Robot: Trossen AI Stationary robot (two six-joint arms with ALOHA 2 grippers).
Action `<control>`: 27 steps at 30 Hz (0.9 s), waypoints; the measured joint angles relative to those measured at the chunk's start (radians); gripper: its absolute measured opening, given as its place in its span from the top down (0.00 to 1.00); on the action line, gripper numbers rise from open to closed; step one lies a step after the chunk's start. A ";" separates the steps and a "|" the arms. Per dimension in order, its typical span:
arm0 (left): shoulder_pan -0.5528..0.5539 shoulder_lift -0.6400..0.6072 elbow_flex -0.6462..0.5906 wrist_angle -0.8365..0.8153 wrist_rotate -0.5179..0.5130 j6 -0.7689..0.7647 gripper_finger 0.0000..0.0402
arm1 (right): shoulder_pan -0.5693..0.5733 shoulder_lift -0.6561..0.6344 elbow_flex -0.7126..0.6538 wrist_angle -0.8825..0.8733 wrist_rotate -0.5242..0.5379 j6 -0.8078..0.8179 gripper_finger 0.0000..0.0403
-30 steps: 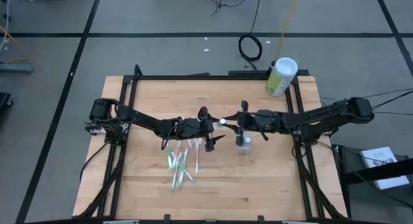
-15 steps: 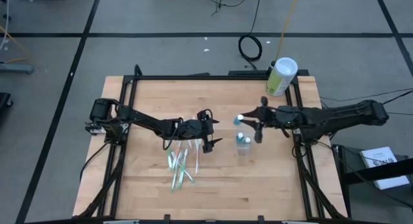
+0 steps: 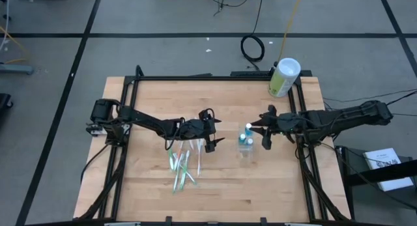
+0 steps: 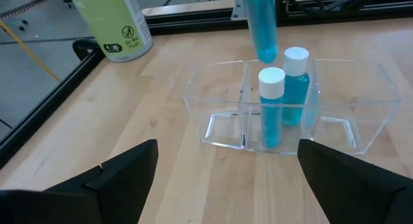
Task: Pick & Place toothbrushing station
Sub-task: Put the blue mouthwash into the middle of the transparent organizer, then put the orange toothbrush into the top of the transparent organizer
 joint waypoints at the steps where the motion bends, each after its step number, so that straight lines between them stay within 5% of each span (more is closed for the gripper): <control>1: 0.000 0.000 0.000 0.000 0.000 0.000 0.07 | 0.000 0.002 -0.012 0.008 0.001 0.009 0.81; 27: 0.000 0.000 0.000 0.000 0.001 -0.002 0.08 | 0.000 0.001 -0.256 0.408 0.023 -0.010 0.99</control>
